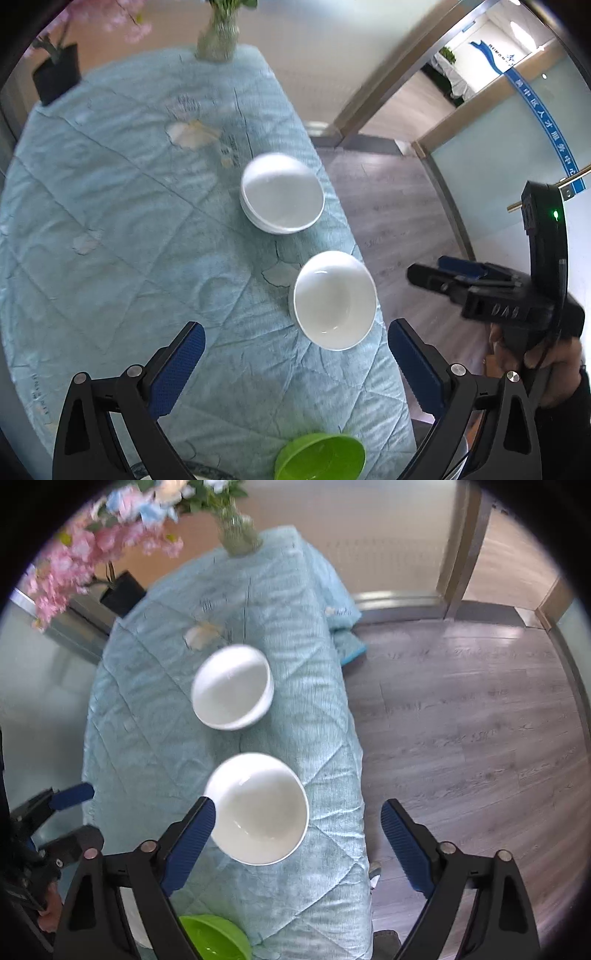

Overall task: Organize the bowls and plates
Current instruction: 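Reach the left gripper to the larger white bowl and grasp its rim, then lift the white bowl and carry it over the green bowl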

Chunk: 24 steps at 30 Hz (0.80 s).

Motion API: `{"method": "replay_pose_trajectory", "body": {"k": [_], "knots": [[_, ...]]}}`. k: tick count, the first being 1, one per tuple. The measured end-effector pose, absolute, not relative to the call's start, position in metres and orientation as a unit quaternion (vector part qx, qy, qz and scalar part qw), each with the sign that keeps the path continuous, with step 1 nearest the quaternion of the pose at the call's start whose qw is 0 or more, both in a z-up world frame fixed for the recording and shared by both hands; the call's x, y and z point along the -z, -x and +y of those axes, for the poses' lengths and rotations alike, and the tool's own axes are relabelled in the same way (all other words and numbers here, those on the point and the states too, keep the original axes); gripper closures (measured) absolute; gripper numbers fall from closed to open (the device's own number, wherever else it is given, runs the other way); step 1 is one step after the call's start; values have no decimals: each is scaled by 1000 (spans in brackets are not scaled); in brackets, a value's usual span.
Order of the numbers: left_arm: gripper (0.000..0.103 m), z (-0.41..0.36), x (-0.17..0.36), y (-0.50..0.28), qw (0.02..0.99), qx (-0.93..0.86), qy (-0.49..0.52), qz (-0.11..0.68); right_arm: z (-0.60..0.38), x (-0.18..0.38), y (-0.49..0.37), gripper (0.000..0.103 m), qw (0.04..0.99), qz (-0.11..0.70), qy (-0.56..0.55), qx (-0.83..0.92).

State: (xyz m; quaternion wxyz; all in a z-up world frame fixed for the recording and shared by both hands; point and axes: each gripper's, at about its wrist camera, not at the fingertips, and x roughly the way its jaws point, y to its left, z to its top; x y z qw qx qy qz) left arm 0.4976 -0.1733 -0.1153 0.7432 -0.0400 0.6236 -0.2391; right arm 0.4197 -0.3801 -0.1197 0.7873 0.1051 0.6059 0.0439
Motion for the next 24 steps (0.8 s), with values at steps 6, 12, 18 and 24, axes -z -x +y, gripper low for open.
{"method": "replay_pose_trajectory", "body": {"k": [6, 12, 18, 24], "knots": [[32, -191, 170, -508, 696, 258, 46, 669, -387, 169, -424, 64, 757, 635, -156, -23], [56, -205, 195, -516, 686, 260, 43, 678, -381, 184, -429, 81, 747, 639, -179, -44], [85, -216, 208, -525, 682, 259, 32, 684, -380, 199, -431, 96, 737, 651, -178, -23], [101, -216, 215, -531, 674, 253, 30, 694, -374, 207, -432, 99, 734, 662, -148, -14]]}}
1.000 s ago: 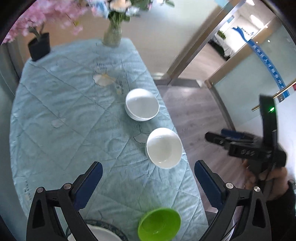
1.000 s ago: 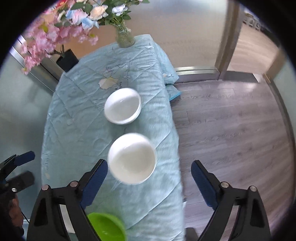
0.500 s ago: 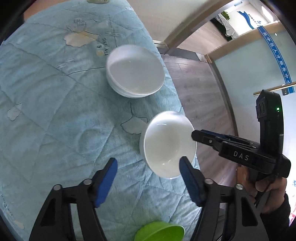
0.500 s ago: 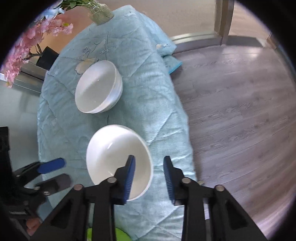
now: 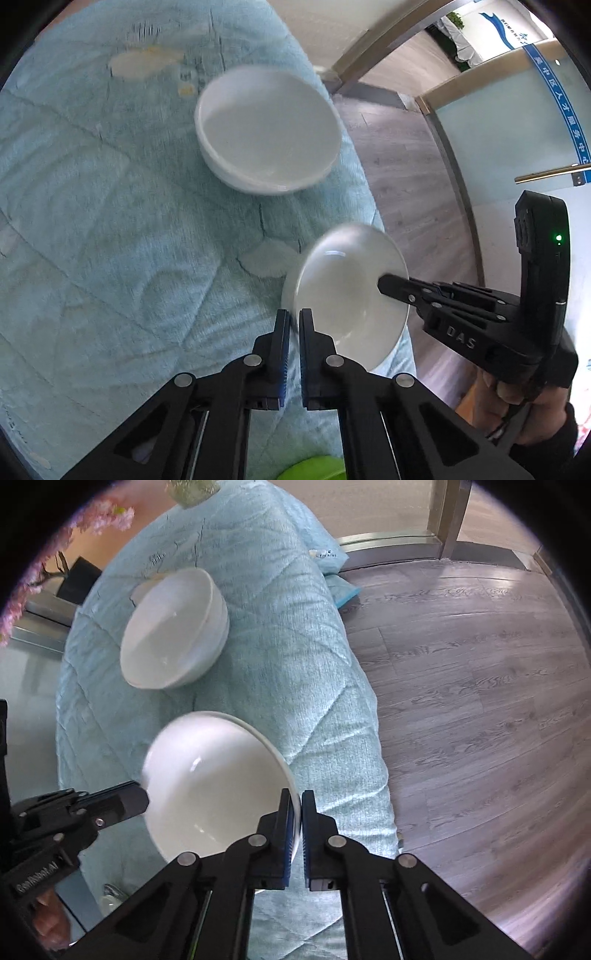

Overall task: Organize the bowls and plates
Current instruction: 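Lift the white bowl and carry it over the green bowl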

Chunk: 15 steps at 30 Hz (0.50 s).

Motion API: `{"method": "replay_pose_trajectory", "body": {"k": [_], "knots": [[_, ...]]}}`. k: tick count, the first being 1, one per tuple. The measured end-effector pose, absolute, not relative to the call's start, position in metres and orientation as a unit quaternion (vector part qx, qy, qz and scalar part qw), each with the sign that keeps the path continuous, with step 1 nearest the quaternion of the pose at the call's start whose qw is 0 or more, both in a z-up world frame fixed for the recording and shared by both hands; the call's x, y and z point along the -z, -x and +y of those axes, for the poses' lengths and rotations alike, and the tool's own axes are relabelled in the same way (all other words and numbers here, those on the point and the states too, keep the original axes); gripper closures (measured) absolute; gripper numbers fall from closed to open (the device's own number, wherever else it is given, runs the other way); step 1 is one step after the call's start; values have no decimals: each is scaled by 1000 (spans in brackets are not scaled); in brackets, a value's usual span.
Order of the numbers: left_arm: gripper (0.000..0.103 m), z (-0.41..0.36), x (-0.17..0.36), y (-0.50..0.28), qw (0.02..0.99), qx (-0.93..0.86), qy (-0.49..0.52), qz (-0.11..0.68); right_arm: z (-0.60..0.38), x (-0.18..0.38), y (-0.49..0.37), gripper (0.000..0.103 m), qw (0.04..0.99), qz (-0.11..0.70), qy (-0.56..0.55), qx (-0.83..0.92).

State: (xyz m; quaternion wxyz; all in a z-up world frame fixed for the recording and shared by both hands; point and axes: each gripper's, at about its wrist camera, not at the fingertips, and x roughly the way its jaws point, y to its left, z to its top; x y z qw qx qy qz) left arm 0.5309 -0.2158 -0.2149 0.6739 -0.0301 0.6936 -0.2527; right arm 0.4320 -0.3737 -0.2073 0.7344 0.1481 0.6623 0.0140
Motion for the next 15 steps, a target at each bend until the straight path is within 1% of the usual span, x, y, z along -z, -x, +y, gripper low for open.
{"method": "replay_pose_trajectory", "body": {"k": [3, 10, 15], "knots": [[101, -216, 215, -531, 676, 251, 24, 692, -374, 212, -431, 100, 734, 660, -161, -6], [102, -220, 214, -532, 683, 246, 7, 688, -370, 210, -428, 100, 741, 654, -153, 1], [103, -223, 186, -521, 696, 251, -7, 673, -367, 188, -418, 100, 754, 642, -142, 4]]}}
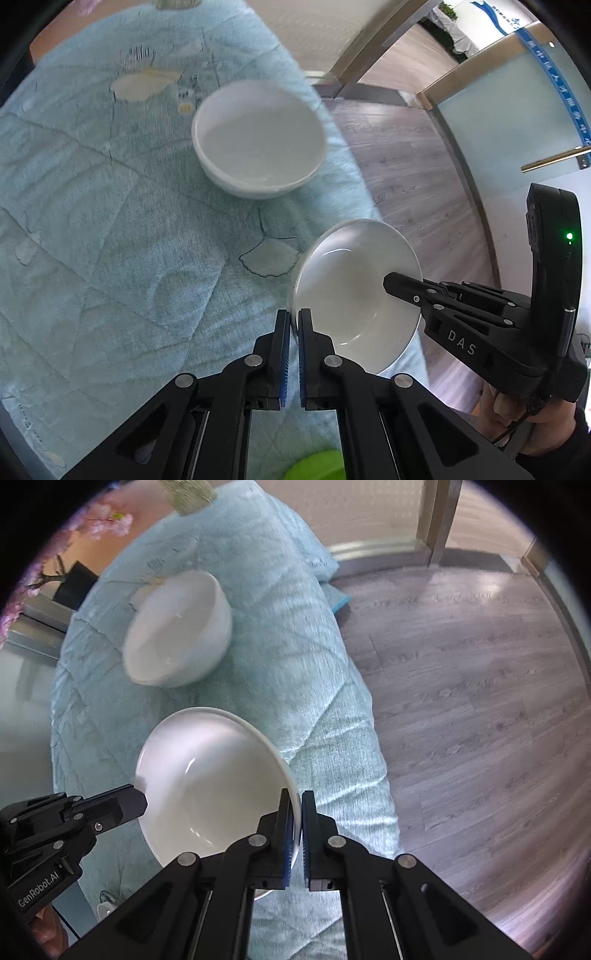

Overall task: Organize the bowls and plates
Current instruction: 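Lift the white bowl and carry it over the green bowl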

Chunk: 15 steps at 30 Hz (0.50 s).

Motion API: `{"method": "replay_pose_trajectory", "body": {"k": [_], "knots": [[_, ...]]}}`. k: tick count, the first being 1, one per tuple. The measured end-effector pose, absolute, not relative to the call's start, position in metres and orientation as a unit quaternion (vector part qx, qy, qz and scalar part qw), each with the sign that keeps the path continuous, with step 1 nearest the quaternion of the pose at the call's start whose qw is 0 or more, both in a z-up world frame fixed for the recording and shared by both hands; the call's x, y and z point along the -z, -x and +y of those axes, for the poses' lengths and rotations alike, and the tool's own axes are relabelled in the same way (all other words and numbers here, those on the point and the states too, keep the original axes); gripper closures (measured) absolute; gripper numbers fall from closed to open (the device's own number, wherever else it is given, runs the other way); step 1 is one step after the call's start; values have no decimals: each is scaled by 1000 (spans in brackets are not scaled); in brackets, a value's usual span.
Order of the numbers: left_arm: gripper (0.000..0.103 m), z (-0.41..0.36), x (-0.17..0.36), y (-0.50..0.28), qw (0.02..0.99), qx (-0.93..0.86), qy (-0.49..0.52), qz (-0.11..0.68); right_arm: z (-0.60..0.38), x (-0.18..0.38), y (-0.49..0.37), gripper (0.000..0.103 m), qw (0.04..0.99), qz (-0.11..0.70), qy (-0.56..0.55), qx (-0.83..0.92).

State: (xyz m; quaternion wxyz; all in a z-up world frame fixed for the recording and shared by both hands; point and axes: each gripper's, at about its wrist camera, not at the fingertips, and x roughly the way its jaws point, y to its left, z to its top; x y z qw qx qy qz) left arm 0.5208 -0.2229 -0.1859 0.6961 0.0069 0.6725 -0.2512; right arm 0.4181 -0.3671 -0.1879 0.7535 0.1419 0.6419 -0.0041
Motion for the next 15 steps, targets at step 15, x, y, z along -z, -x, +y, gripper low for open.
{"method": "replay_pose_trajectory", "body": {"k": [15], "knots": [[103, -187, -19, -414, 748, 281, -43, 600, -339, 17, -321, 99, 821, 547, -164, 3]]}}
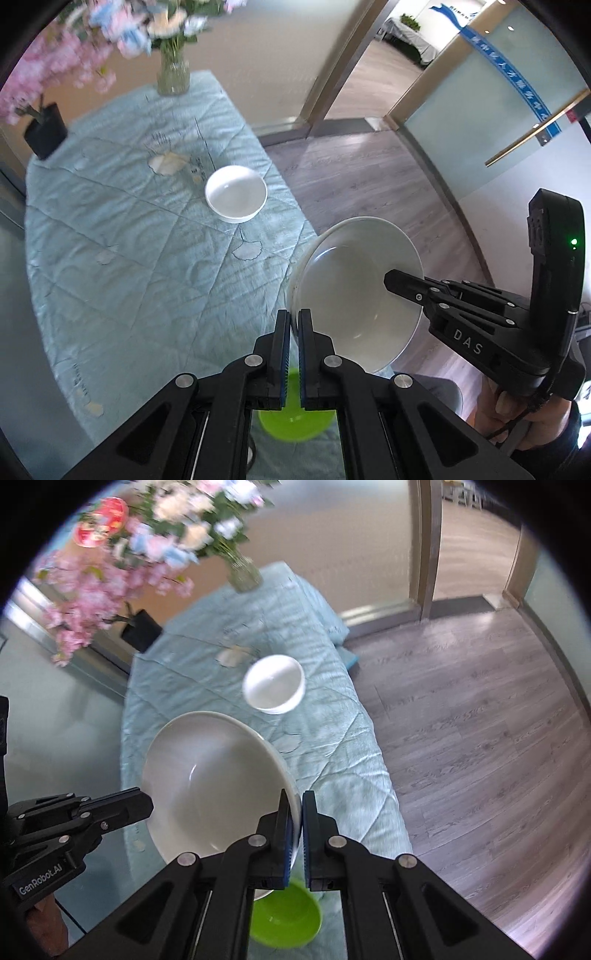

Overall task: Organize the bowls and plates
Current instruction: 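Lift the white bowl and carry it over the green bowl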

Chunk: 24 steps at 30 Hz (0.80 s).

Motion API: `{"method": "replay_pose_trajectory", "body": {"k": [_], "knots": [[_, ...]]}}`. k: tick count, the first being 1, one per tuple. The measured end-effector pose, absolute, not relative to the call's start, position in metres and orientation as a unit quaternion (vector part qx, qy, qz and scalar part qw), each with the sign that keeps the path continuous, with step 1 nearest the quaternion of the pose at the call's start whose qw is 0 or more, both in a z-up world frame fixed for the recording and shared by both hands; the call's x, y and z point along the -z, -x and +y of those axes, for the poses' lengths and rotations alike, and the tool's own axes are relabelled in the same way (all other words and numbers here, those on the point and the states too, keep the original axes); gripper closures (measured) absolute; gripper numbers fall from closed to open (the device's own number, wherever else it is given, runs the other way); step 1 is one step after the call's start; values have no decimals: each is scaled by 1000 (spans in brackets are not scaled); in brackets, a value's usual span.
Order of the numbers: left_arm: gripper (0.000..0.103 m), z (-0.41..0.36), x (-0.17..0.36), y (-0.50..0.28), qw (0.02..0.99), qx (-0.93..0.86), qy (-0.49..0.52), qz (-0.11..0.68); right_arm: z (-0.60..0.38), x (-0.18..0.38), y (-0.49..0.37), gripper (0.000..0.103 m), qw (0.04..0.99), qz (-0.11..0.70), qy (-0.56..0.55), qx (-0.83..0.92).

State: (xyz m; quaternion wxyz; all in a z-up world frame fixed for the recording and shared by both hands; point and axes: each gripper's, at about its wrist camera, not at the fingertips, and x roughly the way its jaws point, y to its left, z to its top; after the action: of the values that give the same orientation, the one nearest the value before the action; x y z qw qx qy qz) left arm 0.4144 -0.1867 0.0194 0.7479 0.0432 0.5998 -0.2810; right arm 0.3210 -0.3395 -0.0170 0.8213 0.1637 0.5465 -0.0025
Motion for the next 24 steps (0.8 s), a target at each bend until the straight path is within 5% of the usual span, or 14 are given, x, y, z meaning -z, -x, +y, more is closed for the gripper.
{"method": "replay_pose_trajectory", "body": {"k": [11, 24], "knots": [[103, -130, -87, -292, 765, 278, -26, 580, -302, -36, -225, 98, 841, 515, -166, -14], [103, -98, -65, -184, 760, 269, 12, 592, -285, -25, -153, 98, 834, 529, -155, -13]]}}
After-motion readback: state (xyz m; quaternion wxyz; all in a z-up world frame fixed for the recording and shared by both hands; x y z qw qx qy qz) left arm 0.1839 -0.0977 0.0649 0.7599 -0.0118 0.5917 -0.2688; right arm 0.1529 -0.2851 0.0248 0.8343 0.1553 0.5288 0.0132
